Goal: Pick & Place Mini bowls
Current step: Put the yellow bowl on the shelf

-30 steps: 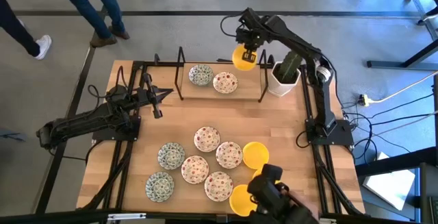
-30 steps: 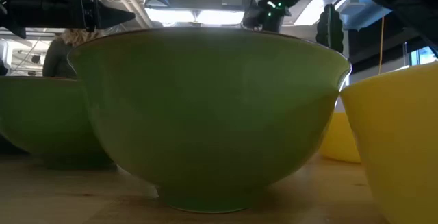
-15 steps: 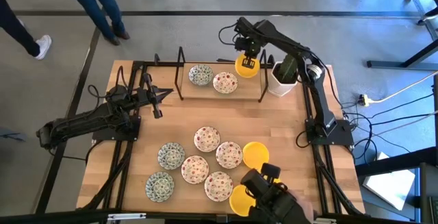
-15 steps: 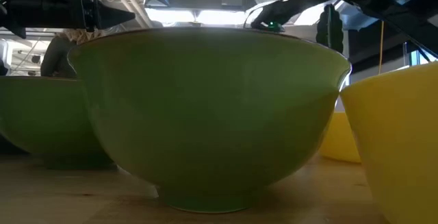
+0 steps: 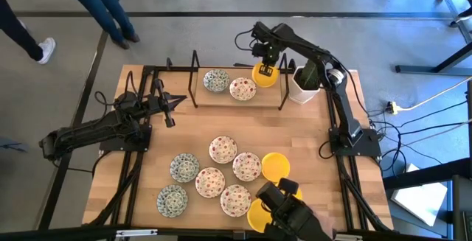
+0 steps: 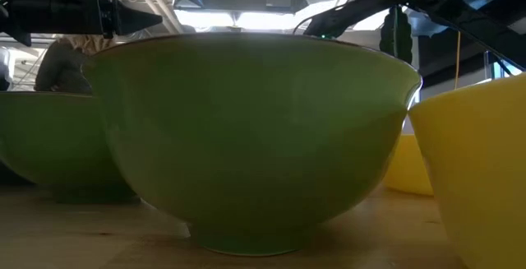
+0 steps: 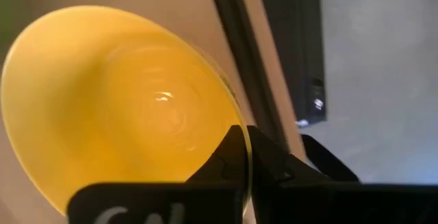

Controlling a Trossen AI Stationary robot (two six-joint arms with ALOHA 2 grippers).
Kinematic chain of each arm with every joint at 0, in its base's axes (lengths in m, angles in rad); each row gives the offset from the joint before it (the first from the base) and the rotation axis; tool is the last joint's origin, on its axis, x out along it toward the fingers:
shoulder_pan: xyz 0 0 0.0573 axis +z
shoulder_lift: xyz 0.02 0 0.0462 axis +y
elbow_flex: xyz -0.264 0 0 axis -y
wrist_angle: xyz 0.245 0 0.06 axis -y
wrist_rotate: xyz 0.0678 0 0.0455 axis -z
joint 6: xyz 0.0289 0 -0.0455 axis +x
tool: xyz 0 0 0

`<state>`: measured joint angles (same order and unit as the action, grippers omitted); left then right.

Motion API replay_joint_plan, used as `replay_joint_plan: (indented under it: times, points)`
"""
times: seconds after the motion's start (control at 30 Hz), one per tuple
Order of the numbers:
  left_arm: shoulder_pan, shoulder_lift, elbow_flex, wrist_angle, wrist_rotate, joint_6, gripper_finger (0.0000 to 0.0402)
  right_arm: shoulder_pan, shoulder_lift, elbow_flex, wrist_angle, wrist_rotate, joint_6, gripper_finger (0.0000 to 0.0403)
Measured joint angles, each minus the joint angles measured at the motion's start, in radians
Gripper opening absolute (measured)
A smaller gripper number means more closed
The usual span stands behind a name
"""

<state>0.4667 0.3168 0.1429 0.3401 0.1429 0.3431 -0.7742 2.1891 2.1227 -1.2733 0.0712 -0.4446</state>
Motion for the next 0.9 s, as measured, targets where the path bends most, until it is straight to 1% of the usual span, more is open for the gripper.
replay_joint_plan:
  times: [0.07, 0.37, 0.8, 0.9]
  points:
    - [0.000, 0.000, 0.000, 0.000, 0.000, 0.000, 0.0004, 0.000, 0.000, 0.000, -0.004, -0.021, 0.000, 0.0004]
    - [0.000, 0.000, 0.000, 0.000, 0.000, 0.000, 0.0004, 0.000, 0.000, 0.000, -0.004, -0.021, 0.000, 0.0009]
    - [0.000, 0.000, 0.000, 0.000, 0.000, 0.000, 0.0004, 0.000, -0.001, 0.000, -0.002, -0.020, 0.000, 0.0070]
    - [0.000, 0.000, 0.000, 0.000, 0.000, 0.000, 0.0004, 0.000, -0.001, 0.000, 0.007, 0.011, 0.000, 0.0078]
